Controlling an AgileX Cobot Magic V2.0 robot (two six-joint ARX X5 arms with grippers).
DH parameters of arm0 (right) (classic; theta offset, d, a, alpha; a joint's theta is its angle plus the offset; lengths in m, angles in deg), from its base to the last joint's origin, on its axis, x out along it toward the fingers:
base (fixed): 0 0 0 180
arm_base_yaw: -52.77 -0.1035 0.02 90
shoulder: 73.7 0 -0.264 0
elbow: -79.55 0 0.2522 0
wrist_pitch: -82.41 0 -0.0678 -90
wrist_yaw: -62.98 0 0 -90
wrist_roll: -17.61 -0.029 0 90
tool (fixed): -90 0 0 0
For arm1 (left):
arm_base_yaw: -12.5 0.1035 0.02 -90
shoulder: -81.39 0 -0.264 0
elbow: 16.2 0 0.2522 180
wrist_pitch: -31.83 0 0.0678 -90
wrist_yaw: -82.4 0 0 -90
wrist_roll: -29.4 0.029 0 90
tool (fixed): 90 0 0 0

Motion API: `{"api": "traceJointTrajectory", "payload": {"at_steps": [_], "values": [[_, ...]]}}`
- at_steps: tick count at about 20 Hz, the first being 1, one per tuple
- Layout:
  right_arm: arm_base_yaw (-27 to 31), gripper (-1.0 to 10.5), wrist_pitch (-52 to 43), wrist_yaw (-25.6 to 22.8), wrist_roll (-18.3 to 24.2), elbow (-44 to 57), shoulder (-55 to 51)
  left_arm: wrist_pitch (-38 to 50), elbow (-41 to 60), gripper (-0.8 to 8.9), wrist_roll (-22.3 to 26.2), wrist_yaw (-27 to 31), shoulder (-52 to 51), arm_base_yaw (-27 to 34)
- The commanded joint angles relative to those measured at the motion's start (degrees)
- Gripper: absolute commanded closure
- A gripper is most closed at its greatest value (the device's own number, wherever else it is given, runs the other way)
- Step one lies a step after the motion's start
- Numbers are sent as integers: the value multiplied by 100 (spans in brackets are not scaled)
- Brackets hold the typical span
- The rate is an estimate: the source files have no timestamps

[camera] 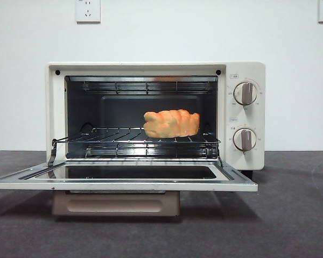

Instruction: The left arm flap open the oven, the right arm pick bread and place it into oven, the left arm flap close the oven

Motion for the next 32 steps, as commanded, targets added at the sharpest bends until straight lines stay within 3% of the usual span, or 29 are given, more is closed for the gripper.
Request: {"api": "traceJointTrajectory", "payload": {"at_steps": [1, 12, 16, 22, 32], "values": [[-46, 486, -59, -9, -101, -109, 15, 133, -15, 801, -129, -181, 85, -11], [-46, 486, -63, -9, -210, -109, 15, 374, -68, 801, -450, -667, 74, -11], [-46, 486, -63, -9, -216, -109, 15, 702, -111, 801, -796, -876, 74, -11], [-46, 486, -63, -9, -247, -109, 15, 1408, -177, 801, -1482, -1051, 72, -11], [-46, 486, -251, -4, -251, -109, 15, 3316, -177, 801, -3060, -935, 74, -11]]}}
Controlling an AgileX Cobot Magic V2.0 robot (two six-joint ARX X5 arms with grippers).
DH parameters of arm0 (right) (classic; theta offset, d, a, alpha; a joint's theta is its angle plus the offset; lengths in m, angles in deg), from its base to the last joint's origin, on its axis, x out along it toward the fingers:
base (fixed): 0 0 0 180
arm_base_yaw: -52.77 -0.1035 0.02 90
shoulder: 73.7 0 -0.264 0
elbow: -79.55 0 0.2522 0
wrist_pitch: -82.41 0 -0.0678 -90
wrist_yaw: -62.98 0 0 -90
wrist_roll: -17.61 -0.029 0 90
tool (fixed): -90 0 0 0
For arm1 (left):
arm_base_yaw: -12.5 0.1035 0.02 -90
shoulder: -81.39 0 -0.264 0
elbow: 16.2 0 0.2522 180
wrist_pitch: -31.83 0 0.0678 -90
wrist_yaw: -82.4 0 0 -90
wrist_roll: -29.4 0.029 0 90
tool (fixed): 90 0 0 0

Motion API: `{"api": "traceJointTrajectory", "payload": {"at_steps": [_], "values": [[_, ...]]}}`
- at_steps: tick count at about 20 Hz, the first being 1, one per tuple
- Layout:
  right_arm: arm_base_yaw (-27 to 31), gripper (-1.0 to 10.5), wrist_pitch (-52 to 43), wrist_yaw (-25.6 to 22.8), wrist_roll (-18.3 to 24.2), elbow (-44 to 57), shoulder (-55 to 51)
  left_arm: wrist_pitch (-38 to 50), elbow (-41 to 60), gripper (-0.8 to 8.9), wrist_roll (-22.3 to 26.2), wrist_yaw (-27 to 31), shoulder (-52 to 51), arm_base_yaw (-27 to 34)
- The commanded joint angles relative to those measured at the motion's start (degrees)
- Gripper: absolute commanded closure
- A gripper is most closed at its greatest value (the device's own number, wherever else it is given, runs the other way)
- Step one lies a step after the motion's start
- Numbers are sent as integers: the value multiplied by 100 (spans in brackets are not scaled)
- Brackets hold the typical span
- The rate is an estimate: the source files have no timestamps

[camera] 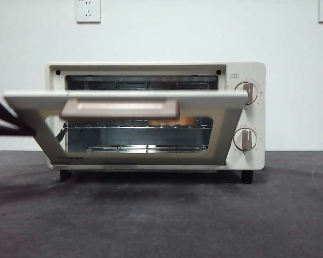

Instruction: The left arm flap open the oven, the right arm pick bread and place it into oven, the left arm flap close the oven

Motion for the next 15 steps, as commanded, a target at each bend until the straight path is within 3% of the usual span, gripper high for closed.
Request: {"api": "traceJointTrajectory", "payload": {"at_steps": [1, 9, 12, 15], "values": [[-46, 486, -146, -4, -55, -109, 15, 608, -122, 801, -743, 48, 61, -11], [-46, 486, -232, -7, -50, -109, 15, 1882, -157, 801, -1853, 452, 61, -9], [-46, 486, -232, -9, -50, -109, 15, 1947, -295, 801, -2022, 459, 61, -11], [-46, 486, -229, -11, -44, -109, 15, 1950, -553, 801, -2024, 101, 61, -11]]}}
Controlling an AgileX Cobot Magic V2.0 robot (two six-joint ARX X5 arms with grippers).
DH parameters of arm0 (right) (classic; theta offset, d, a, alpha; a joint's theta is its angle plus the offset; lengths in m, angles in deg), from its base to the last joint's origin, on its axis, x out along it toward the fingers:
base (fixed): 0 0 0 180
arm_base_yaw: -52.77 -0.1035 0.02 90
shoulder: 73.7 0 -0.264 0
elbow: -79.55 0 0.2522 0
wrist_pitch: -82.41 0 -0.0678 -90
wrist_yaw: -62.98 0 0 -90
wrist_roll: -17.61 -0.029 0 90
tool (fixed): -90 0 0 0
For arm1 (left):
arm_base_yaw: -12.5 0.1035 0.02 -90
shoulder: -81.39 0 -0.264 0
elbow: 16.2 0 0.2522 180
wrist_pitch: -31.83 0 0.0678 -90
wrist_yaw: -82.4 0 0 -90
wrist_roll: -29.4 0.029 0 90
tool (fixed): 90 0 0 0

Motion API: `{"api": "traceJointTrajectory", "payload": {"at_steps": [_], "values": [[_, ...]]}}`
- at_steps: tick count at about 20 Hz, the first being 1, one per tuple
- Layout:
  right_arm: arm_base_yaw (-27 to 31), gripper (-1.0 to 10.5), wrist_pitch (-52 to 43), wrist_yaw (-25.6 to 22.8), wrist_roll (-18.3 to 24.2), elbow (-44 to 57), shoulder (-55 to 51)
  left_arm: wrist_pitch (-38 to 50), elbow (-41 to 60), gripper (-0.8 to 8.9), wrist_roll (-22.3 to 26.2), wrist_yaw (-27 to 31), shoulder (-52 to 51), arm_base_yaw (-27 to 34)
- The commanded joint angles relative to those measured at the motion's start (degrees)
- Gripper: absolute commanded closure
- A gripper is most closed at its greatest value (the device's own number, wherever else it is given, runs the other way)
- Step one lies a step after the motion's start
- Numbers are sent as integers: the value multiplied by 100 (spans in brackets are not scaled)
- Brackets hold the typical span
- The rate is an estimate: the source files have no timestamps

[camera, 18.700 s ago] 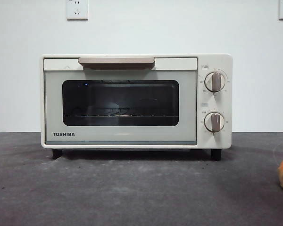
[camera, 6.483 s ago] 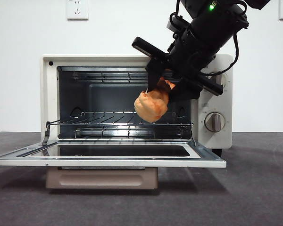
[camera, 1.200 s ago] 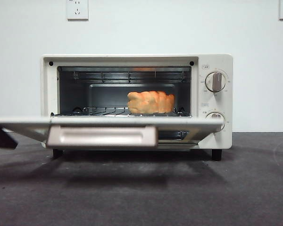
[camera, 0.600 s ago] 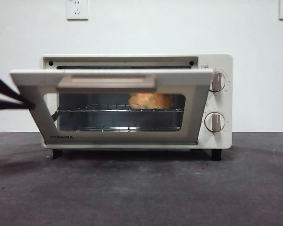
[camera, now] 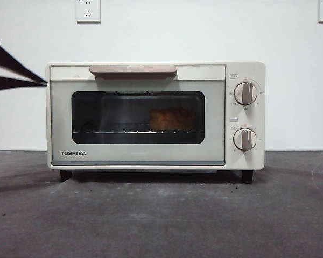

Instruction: The left arm flap open the oven, the right arm pick bread and place it into oven, the left arm flap close the oven

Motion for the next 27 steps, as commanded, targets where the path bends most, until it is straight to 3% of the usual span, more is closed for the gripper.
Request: {"api": "traceJointTrajectory", "payload": {"at_steps": [1, 8, 11, 14, 19, 22, 27], "values": [[-46, 486, -63, -11, -37, -109, 15, 68, -247, 801, -55, -321, 46, -11], [-46, 486, -96, -11, -4, -109, 15, -77, -330, 800, -13, -608, -629, -50], [-46, 486, -264, -7, 13, -109, 15, -855, -560, 800, 437, -831, -1150, -131], [-46, 487, -505, -7, 63, -109, 15, -2367, -981, 800, 1598, -876, -1751, -251], [-46, 487, -831, -7, 319, -109, 15, -5650, -1792, 800, 4806, -42, -2704, -562], [-46, 487, -944, -7, 321, -109, 15, -6347, -1882, 800, 5838, 103, -3117, -686], [-46, 487, -1056, -7, 361, -109, 17, -7023, -1882, 798, 6719, 245, -3740, -811]]}}
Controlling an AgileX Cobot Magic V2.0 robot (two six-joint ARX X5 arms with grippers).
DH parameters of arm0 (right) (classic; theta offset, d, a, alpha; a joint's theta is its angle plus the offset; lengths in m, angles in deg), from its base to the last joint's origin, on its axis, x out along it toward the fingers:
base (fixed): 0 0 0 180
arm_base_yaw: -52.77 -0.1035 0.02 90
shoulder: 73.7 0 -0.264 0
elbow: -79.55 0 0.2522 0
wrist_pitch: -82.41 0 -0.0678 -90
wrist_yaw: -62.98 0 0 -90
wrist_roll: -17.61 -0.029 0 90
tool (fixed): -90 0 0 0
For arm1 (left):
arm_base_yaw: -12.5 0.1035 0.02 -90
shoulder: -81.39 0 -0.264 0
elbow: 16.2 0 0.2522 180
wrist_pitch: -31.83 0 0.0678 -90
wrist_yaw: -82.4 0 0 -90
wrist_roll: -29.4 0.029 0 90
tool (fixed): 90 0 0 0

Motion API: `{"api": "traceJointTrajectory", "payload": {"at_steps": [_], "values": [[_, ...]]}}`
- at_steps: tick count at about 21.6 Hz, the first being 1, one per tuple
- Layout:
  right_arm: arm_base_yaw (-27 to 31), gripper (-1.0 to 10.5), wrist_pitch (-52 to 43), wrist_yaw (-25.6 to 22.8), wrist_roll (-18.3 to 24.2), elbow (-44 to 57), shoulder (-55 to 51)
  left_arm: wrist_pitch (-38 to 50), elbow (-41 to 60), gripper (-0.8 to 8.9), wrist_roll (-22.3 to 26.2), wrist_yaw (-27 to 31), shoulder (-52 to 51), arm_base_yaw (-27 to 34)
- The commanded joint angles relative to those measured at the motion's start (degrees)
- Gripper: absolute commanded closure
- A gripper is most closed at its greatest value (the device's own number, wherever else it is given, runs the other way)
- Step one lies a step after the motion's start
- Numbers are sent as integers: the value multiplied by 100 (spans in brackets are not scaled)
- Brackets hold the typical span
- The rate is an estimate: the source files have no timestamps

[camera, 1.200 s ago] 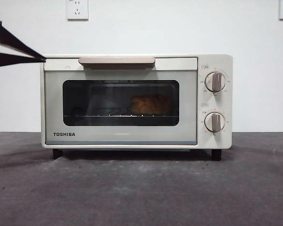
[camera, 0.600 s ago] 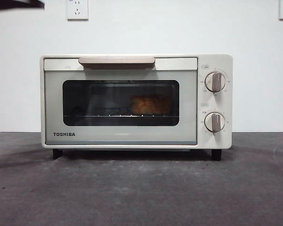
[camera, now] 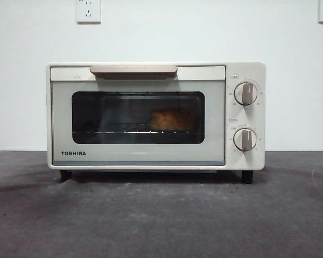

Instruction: The left arm flap open the oven, the right arm pick bread and place it into oven, the left arm flap close the oven

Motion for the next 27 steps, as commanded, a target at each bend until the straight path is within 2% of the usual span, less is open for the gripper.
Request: {"api": "traceJointTrajectory", "payload": {"at_steps": [1, 7, 13, 15, 16, 17, 27], "values": [[-46, 487, -66, -4, 90, -109, 17, -236, -114, 799, 1058, 170, -262, -50], [-46, 487, -13, 0, 94, -109, 17, -564, -114, 798, 1384, 855, -632, -59], [-46, 508, -9, -4, 332, -109, 22, -592, -114, 798, 1596, 949, -658, -59], [-46, 747, -2, 17, 330, -109, 22, -597, -114, 798, 1593, 964, -658, -59], [-46, 959, 17, 13, 334, -109, 22, -597, -114, 798, 1591, 962, -662, -59], [-46, 927, 26, 9, 363, -109, 22, -597, -114, 798, 1585, 960, -671, -59], [-46, 928, -195, -7, 476, -109, 20, -597, -114, 798, 1587, 957, -675, -59]]}}
